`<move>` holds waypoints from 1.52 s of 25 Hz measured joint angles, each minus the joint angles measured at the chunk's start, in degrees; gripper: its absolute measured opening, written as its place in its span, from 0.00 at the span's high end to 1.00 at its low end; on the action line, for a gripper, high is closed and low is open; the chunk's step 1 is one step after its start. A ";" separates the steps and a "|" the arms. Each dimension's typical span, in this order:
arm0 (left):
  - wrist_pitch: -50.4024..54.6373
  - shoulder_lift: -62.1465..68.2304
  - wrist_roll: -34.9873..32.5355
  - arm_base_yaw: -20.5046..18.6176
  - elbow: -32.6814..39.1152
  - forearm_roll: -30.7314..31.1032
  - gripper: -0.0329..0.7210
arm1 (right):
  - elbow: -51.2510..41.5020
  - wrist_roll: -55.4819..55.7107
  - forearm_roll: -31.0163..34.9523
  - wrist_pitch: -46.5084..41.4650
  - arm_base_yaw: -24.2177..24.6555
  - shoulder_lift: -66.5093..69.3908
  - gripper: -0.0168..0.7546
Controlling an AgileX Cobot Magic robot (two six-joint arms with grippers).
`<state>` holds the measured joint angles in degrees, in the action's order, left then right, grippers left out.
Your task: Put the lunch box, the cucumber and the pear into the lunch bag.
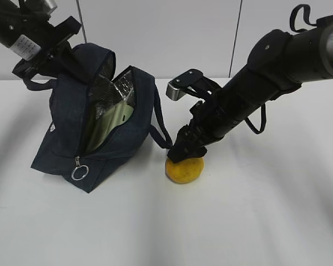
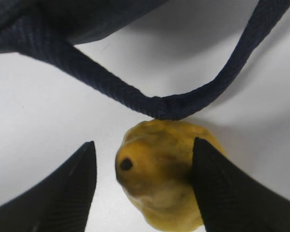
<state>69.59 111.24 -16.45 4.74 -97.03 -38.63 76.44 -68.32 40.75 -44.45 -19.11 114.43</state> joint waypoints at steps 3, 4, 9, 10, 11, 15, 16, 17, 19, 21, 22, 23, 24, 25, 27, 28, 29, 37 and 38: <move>0.00 0.00 0.00 0.00 0.00 0.00 0.96 | 0.00 0.35 0.10 0.40 0.00 0.13 0.39; 0.00 0.00 0.00 0.00 0.00 0.00 0.96 | 0.00 0.46 0.10 0.63 0.00 0.13 0.40; 0.00 0.00 0.00 0.00 0.00 0.00 0.96 | 0.00 1.95 -1.36 1.54 0.00 0.13 0.51; 0.00 0.00 0.00 0.00 0.00 0.00 0.96 | 0.15 2.82 -2.06 1.89 0.00 0.13 0.54; 0.00 0.00 0.00 0.00 0.00 0.00 0.96 | 0.18 3.15 -2.33 1.89 0.00 0.13 0.57; 0.00 0.00 0.00 0.00 0.00 0.00 0.96 | 0.78 3.95 -2.92 2.51 0.00 0.13 0.67; 0.00 0.00 0.00 0.00 0.00 0.00 0.96 | 0.88 4.21 -3.06 2.52 0.00 0.13 0.67; 0.00 0.00 0.00 0.00 0.00 0.00 0.96 | 1.14 4.66 -3.28 2.52 0.00 0.13 0.68; 0.00 0.00 0.00 0.00 0.00 0.00 0.96 | 1.96 5.49 -4.58 1.70 0.00 0.13 0.68; 0.00 0.00 0.00 0.00 0.00 0.00 0.96 | 2.90 7.95 -7.55 -0.27 0.00 0.13 0.68; 0.00 0.00 0.00 0.00 0.00 0.00 0.96 | 3.66 9.69 -9.58 -0.87 0.00 0.13 0.68; 0.00 0.00 0.00 0.00 0.00 0.00 0.96 | 4.39 11.32 -11.62 -1.67 0.00 0.13 0.69; 0.00 0.00 0.00 0.00 0.00 0.00 0.96 | 5.05 12.64 -13.22 -2.09 0.00 0.01 0.69; 0.00 0.00 0.00 0.00 0.00 0.00 0.96 | 5.86 14.11 -15.04 -2.65 0.00 -0.12 0.69; 0.00 0.00 0.00 0.00 0.00 0.00 0.96 | 7.63 16.48 -17.89 -4.03 0.00 -0.79 0.69; 0.00 0.00 0.00 0.00 0.00 0.00 0.96 | 8.67 17.69 -19.11 -4.85 0.00 -1.02 0.69; 0.00 0.00 0.00 0.00 0.00 0.00 0.96 | 9.63 18.54 -19.85 -5.70 0.00 -1.48 0.69; 0.00 0.00 0.00 0.00 0.00 0.00 0.96 | 18.93 20.72 -18.81 -10.58 0.00 -5.04 0.69; 0.00 0.00 0.00 0.00 0.00 0.00 0.96 | 20.63 20.72 -17.06 -11.25 0.00 -5.15 0.69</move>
<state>69.59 111.24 -16.45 4.74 -97.03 -38.63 97.07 -47.60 23.69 -55.70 -19.11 109.28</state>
